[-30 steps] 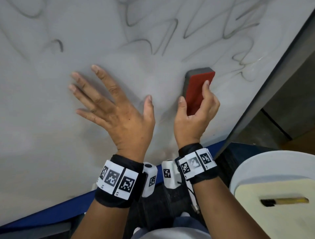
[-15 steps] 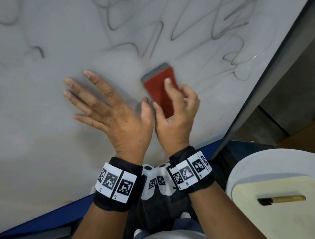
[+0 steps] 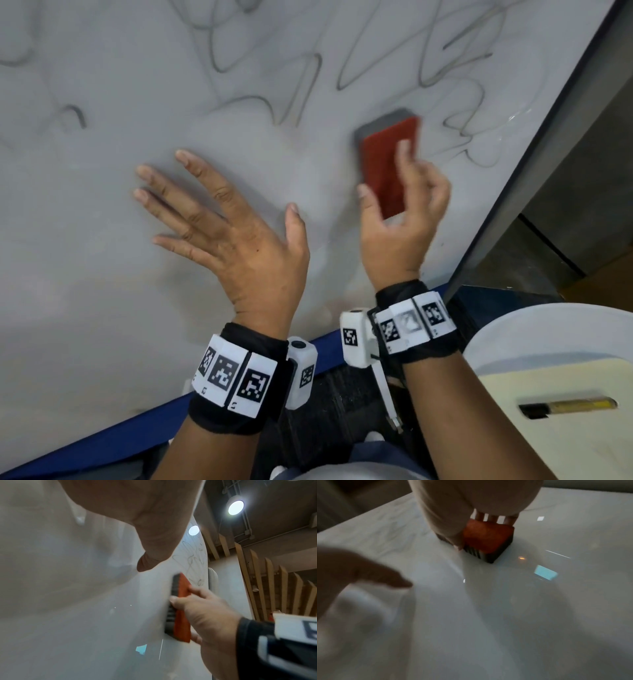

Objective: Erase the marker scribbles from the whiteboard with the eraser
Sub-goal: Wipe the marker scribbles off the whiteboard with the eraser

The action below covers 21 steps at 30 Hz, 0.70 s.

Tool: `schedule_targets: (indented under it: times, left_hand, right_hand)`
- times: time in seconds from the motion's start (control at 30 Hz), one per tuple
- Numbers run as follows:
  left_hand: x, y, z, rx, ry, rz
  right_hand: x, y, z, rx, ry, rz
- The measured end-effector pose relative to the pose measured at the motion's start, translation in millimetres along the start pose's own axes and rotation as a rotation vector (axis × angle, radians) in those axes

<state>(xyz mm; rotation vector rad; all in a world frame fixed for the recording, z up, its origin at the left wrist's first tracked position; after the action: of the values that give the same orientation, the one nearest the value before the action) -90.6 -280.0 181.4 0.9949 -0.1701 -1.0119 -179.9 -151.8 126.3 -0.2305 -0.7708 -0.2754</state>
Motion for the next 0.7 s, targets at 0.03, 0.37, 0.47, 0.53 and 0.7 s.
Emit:
schedule_targets:
  times: [0.03, 0.37, 0.47, 0.53, 0.7]
  left_hand:
    - [0, 0, 0, 0.001, -0.001, -0.001]
    - [-12, 0, 0, 0.020, 0.028, -0.024]
    - [-15, -1, 1, 0.023, 0.023, -0.026]
    - [-18, -1, 0, 0.022, 0.026, -0.037]
    - [-19, -3, -1, 0.025, 0.005, -0.027]
  right_hand:
    - [-5, 4, 4, -0.071, -0.083, 0.044]
    - [1, 2, -2, 0.027, 0.003, -0.005]
    - [4, -1, -2, -0.059, -0.106, 0.057]
    - [10, -7, -13, -0.021, -0.105, 0.067]
    - [-7, 7, -8, 0.101, 0.016, -0.050]
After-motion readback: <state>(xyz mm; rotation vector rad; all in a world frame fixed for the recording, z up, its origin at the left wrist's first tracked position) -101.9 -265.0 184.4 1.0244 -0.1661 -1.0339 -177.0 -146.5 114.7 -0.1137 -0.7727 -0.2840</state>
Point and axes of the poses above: each hand's wrist, its own z-axis towards the middle knuckle, its own y-axis out of the back of the hand, x = y × z, the point moved 3 cm from there along z, towards the middle knuckle, and after that the axes turned 11 degrees about z, right-handed, at the moved point
